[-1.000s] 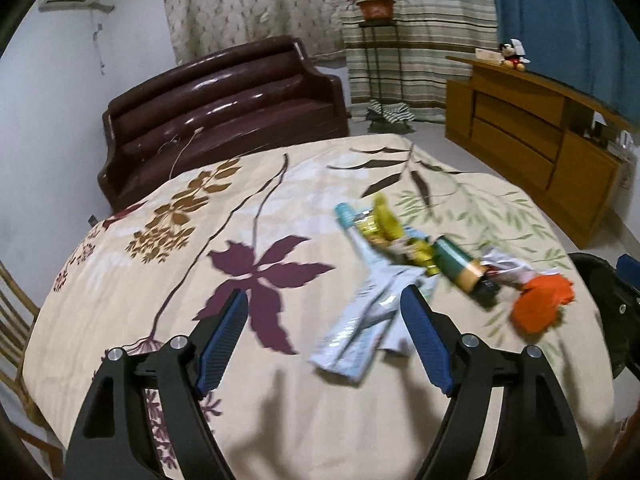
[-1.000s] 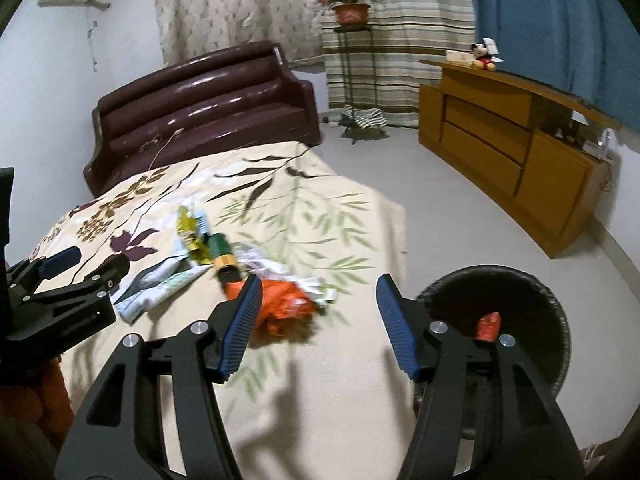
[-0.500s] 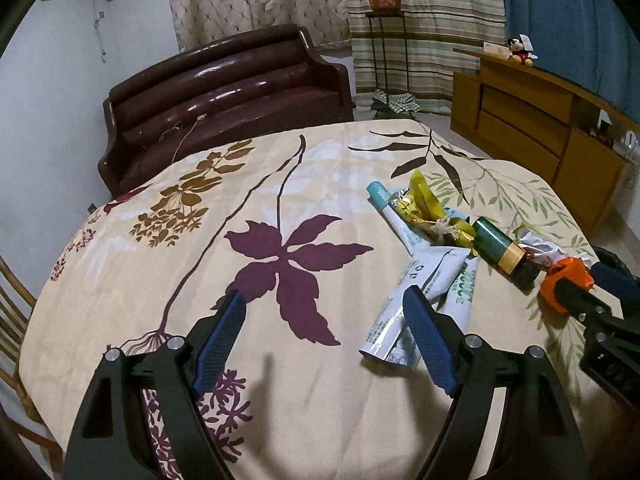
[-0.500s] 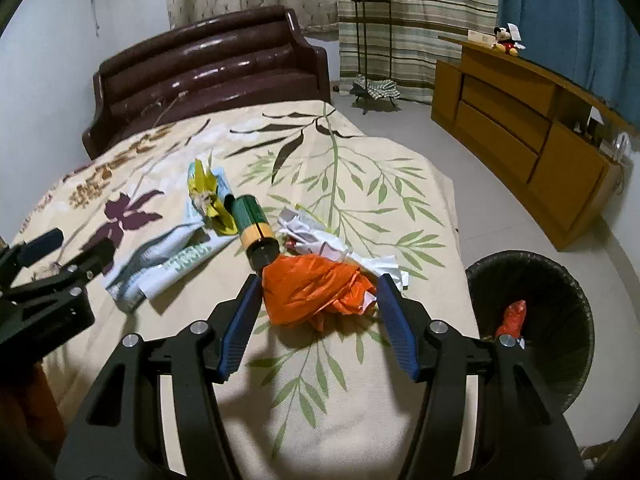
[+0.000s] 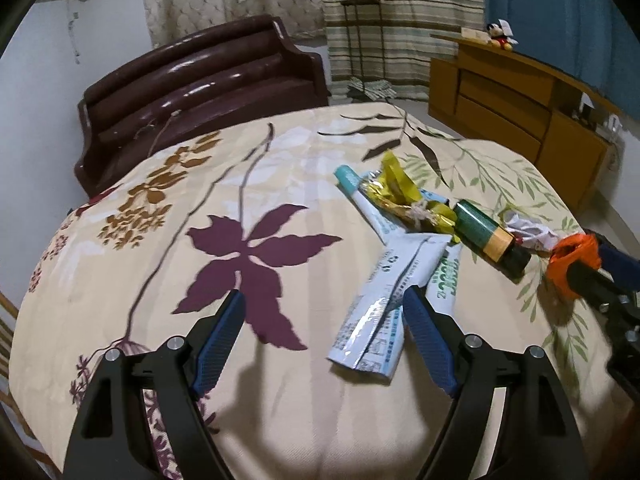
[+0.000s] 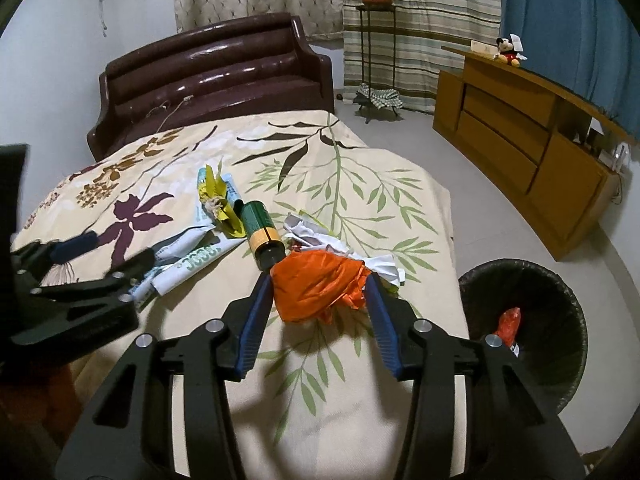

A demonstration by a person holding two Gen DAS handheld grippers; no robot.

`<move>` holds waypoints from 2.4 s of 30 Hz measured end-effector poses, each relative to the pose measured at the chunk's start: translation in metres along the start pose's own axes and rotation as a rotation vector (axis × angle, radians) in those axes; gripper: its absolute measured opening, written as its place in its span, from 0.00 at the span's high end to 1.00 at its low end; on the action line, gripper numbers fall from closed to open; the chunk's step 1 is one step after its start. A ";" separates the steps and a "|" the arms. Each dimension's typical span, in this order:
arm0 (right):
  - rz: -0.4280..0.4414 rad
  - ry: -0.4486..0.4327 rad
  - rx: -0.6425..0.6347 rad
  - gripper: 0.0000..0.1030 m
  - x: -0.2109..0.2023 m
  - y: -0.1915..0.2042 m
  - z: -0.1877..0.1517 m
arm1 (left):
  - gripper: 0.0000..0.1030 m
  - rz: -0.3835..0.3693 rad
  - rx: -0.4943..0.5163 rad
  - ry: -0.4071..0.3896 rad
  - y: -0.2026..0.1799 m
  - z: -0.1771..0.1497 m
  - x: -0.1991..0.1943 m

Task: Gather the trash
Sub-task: 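Grasp the orange bag with the right tool while the left tool grasps a white toothpaste tube, then carry the orange bag and white tube over the bin and open both tools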

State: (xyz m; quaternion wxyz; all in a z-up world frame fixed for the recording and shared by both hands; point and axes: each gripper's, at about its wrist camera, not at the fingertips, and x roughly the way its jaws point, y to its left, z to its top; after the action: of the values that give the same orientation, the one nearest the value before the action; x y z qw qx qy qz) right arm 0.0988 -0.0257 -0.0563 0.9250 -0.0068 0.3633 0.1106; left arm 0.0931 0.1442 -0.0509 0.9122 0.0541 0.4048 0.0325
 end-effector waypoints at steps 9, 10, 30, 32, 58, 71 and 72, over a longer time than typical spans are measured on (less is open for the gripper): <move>0.001 -0.018 0.007 0.55 -0.007 -0.006 0.001 | 0.32 -0.062 0.050 0.050 -0.011 0.002 0.017; 0.002 -0.017 0.008 0.55 -0.008 -0.006 0.001 | 0.36 -0.069 0.050 0.057 -0.011 0.002 0.018; 0.006 -0.063 -0.008 0.56 -0.021 0.000 0.000 | 0.73 -0.116 -0.018 -0.034 -0.001 -0.006 -0.021; 0.005 -0.076 -0.010 0.56 -0.026 -0.002 -0.001 | 0.73 -0.117 -0.035 -0.047 -0.001 -0.005 -0.027; -0.278 -0.173 0.120 0.56 -0.078 -0.127 -0.017 | 0.73 -0.264 0.072 -0.157 -0.137 0.024 -0.051; -0.359 -0.168 0.168 0.56 -0.070 -0.178 -0.031 | 0.72 -0.283 0.149 -0.144 -0.213 0.034 -0.037; -0.360 -0.167 0.172 0.56 -0.069 -0.181 -0.032 | 0.72 -0.282 0.154 -0.144 -0.217 0.034 -0.036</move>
State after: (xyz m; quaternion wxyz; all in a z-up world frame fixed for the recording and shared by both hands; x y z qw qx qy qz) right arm 0.0665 -0.2194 -0.0456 0.9539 0.0165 0.2865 -0.0876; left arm 0.0979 -0.0768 -0.0287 0.9276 0.0687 0.3431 -0.1308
